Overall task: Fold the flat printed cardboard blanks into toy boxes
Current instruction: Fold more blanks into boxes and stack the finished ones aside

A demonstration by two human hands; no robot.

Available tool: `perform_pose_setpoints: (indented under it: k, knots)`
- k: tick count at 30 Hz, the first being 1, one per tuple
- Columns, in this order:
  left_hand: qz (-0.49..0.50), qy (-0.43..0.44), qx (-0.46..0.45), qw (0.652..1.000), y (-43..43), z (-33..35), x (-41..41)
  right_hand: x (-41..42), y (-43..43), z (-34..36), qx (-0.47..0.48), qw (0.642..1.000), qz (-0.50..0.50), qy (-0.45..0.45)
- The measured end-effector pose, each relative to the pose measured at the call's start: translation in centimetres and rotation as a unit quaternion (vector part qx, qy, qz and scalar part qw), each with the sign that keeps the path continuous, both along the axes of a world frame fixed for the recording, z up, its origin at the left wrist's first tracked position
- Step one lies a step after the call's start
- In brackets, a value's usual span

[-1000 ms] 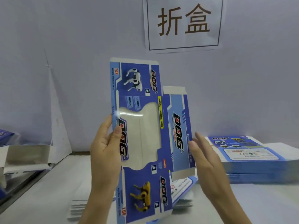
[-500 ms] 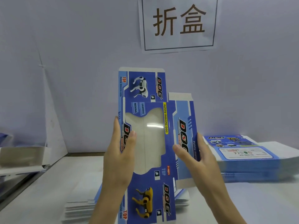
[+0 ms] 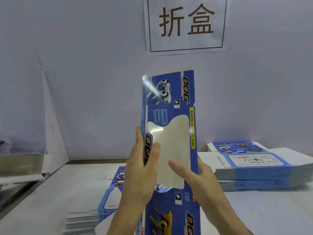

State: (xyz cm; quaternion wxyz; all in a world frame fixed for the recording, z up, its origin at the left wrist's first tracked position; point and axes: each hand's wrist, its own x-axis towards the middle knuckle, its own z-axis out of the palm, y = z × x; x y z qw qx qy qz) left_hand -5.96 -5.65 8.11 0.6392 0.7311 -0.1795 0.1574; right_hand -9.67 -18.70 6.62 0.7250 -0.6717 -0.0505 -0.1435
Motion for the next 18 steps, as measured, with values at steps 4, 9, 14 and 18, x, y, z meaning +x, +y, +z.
perform_pose_setpoints:
  k: [4, 9, 14, 18]
  knots:
    - [-0.079, 0.074, -0.055, 0.993, 1.6, 0.6, 0.9, -0.1, -2.1, 0.6, 0.034, 0.998, 0.027, 0.044]
    - [-0.032, 0.123, -0.011, 0.992, 3.1, 0.3, 1.4, -0.1, -4.2, 0.5, 0.058, 0.993, 0.032, 0.094]
    - [-0.014, 0.108, -0.078, 0.991, 3.3, -0.1, 2.1, 0.2, -4.8, 0.2, 0.061, 0.994, 0.035, 0.079]
    - [-0.078, 0.125, -0.093, 0.985, 3.4, -0.2, 2.0, 0.3, -4.9, 0.4, 0.034, 0.998, -0.011, 0.045]
